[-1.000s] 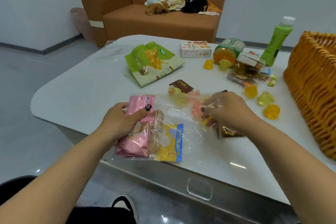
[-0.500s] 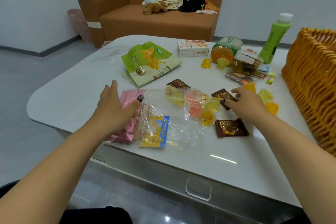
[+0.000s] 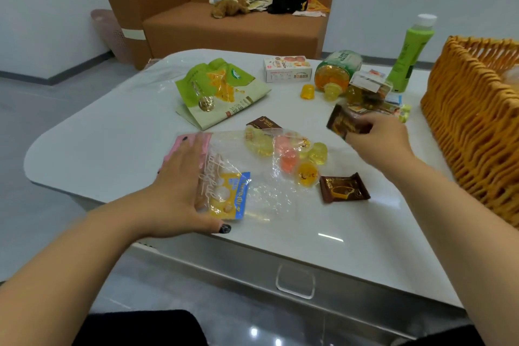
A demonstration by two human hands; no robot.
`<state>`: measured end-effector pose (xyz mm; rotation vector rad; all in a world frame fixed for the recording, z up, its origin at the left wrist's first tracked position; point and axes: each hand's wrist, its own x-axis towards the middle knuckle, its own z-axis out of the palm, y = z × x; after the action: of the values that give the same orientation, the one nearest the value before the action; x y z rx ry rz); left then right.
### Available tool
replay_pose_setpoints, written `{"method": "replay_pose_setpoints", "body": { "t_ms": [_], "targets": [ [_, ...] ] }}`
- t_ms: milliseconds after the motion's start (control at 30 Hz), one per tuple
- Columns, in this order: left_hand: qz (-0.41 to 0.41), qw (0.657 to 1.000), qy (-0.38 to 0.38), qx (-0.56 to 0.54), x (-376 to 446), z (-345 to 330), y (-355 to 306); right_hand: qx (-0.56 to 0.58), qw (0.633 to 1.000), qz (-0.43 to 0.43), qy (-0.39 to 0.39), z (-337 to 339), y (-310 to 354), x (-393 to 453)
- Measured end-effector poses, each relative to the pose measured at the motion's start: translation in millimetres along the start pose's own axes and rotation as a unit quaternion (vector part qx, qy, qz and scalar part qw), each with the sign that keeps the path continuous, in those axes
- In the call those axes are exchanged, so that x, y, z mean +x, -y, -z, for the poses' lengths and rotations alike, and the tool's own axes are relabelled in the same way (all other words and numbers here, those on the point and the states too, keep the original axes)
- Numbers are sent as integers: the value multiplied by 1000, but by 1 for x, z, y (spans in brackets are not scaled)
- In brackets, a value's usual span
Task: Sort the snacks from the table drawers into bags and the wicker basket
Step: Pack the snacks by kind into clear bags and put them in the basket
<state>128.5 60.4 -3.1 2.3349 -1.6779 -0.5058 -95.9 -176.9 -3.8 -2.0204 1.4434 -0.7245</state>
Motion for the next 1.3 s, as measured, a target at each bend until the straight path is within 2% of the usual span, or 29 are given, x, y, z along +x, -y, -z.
{"method": "replay_pose_setpoints", "body": {
  "t_ms": [33, 100, 200, 467, 667, 733, 833, 900, 967, 1200, 1300],
  "targets": [
    [15, 1000, 3, -2, 1, 1, 4, 100, 995, -30, 3, 6, 9, -6],
    [30, 1000, 1, -4, 1, 0, 10, 286, 949, -115, 59, 13, 24, -21],
    [30, 999, -12, -8, 2, -3, 19, 380, 890, -204, 145, 4, 31, -53],
    [4, 998, -48, -32, 7, -13, 50, 371, 885, -184, 214, -30, 29, -92],
    [-35, 997, -67, -23, 9, -16, 57, 268, 911, -155, 273, -44, 38, -93],
    [-39, 997, -59, -22, 7, -14, 57, 284, 891, -168, 311, -48, 43, -90],
    [-36, 997, -53, -34, 4, -9, 56, 340, 840, -181, 382, -52, 50, -87],
    [-26, 997, -50, -52, 0, -7, 53, 376, 814, -194, 399, -56, 53, -85],
    [-8, 997, -43, -57, -4, -5, 51, 395, 805, -197, 397, -61, 54, -81],
    [-10, 998, -29, -53, -10, -5, 50, 303, 830, -197, 425, -78, 59, -88],
    [-10, 998, -25, -55, -9, -6, 53, 229, 845, -158, 457, -82, 59, -88]
  ]
}}
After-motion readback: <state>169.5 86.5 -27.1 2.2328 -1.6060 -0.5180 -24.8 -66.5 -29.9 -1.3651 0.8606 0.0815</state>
